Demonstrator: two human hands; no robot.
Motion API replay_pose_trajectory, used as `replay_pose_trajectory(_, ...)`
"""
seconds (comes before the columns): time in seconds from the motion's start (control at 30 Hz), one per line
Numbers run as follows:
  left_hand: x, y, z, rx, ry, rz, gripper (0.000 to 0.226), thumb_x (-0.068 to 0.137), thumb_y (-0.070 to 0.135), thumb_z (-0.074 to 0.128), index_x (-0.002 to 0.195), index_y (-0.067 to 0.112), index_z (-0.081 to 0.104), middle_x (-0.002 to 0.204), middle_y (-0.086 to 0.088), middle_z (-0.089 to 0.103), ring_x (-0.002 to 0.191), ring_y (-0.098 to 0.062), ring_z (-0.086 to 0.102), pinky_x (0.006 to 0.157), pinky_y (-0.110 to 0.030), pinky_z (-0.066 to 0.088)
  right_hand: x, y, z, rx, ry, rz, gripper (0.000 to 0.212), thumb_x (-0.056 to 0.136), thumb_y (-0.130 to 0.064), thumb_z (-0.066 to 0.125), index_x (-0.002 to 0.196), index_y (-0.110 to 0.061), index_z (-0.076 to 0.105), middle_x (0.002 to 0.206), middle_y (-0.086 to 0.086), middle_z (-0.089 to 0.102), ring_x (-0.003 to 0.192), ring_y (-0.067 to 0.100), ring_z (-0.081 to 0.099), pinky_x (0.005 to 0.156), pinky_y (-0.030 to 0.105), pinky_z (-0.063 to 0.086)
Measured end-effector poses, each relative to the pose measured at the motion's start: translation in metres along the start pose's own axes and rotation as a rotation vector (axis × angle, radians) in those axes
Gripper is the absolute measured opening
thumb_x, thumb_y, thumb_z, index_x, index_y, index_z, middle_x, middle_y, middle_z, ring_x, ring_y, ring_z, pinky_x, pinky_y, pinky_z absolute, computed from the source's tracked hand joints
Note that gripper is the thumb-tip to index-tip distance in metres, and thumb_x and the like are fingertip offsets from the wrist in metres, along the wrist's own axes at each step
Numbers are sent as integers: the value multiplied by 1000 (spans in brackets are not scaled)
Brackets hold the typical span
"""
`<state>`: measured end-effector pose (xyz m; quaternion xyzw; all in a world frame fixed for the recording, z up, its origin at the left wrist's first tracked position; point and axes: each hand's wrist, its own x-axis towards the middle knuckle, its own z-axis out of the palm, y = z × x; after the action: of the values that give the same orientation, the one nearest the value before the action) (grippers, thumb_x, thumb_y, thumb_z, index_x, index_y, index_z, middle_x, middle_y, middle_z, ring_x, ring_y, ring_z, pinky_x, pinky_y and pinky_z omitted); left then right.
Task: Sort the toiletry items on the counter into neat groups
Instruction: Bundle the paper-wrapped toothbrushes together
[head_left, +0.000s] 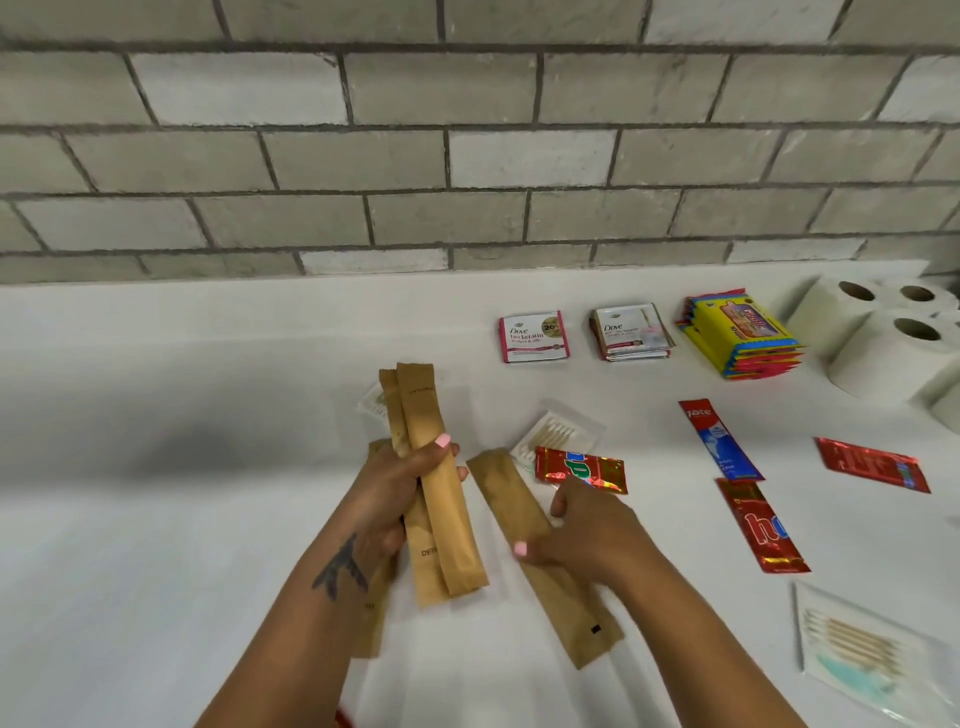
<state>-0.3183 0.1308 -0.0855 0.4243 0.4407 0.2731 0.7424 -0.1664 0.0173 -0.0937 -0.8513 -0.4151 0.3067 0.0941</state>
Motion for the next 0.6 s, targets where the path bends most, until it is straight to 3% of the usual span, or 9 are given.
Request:
replay_pose_trajectory(0.07,-3,-3,0,27,-3,30,9,85,20,66,88,12,61,68,-2,74,68,-16,71,78,-43,57,-2,-3,11,-62,1,18,66,70,-47,77,120,-19,44,118,0,59,105,18,58,83,28,48)
replay_pose_trajectory(0.13,-6,-8,-1,43,16,69,14,82,17,70,92,14,60,79,-6,74,69,-17,72,71,-41,60,-2,-3,12,-48,-11,18,60,73,-43,76,119,-18,47,119,0,60,107,18,58,85,26,46)
replay_pose_trajectory(0.23,-6,-12,-7,64,81,99,54,66,25,80,113,13,56,102,-15,70,82,-25,72,64,-37,60,-2,2,-1,-2,-95,19,45,80,-39,70,115,-16,56,115,2,60,101,17,56,82,24,42)
replay_pose_trajectory(0.27,-6,-14,-10,75,93,95,62,64,28,81,118,12,54,106,-16,69,85,-27,71,64,-37,59,-3,5,-6,63,-115,14,38,82,-37,68,112,-15,59,110,3,60,97,17,55,78,24,42)
replay_pose_trajectory(0.4,-6,-15,-16,55,88,77,54,73,22,78,120,10,54,103,-18,70,78,-26,72,62,-36,58,-10,15,-17,464,-143,22,14,90,-28,60,103,-22,61,94,-1,60,84,15,56,63,25,42)
replay_pose_trajectory(0.5,-9,-15,-16,53,60,67,56,73,22,78,121,10,53,104,-18,69,77,-26,73,63,-37,58,-14,9,-14,1003,-42,-137,12,87,-6,61,96,-12,66,84,4,67,72,16,61,62,25,48)
replay_pose_trajectory(0.6,-12,-15,-13,22,26,72,45,74,18,77,112,7,56,95,-16,70,74,-28,72,71,-48,58,-13,-6,-7,1069,252,-366,29,72,14,67,74,-15,70,87,0,65,81,12,60,72,22,50)
